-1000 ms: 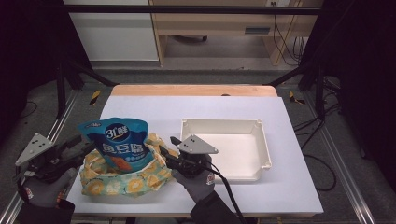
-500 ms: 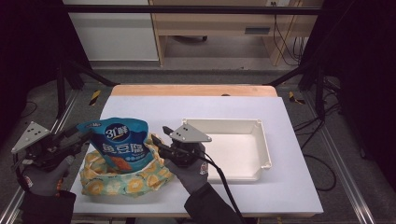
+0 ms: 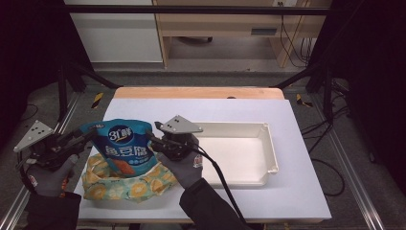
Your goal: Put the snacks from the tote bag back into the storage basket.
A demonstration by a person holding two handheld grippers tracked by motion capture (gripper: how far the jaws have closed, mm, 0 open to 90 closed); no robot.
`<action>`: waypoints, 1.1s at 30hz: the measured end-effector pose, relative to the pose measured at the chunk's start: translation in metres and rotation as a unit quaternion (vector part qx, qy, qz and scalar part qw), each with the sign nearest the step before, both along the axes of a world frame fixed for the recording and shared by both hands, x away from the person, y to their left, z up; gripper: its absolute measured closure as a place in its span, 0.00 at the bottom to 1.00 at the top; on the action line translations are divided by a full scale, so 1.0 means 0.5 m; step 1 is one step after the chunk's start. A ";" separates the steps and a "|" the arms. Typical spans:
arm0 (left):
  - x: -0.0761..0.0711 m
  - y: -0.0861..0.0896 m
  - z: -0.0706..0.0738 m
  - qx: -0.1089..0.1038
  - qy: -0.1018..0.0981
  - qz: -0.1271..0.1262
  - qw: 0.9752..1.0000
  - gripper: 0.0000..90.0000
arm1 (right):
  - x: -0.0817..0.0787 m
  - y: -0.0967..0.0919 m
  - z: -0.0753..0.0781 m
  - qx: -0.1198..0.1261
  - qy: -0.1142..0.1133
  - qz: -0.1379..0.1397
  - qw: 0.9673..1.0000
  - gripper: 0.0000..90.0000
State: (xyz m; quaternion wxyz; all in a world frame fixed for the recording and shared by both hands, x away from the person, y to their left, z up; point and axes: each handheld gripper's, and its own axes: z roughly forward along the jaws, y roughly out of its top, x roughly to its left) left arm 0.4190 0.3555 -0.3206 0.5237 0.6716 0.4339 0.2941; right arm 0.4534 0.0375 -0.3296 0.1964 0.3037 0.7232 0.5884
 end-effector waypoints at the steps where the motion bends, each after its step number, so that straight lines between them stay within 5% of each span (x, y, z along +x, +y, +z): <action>1: 0.000 -0.001 0.000 0.000 0.000 -0.002 1.000 0.71 | 0.002 0.005 0.001 -0.003 -0.001 -0.001 1.000 0.69; 20: -0.008 -0.013 -0.001 0.010 0.007 0.003 1.000 0.98 | 0.018 0.037 0.006 -0.024 -0.004 0.002 1.000 0.98; 33: -0.009 -0.025 0.005 0.019 0.001 0.016 1.000 1.00 | 0.021 0.037 0.012 -0.027 0.001 0.000 1.000 1.00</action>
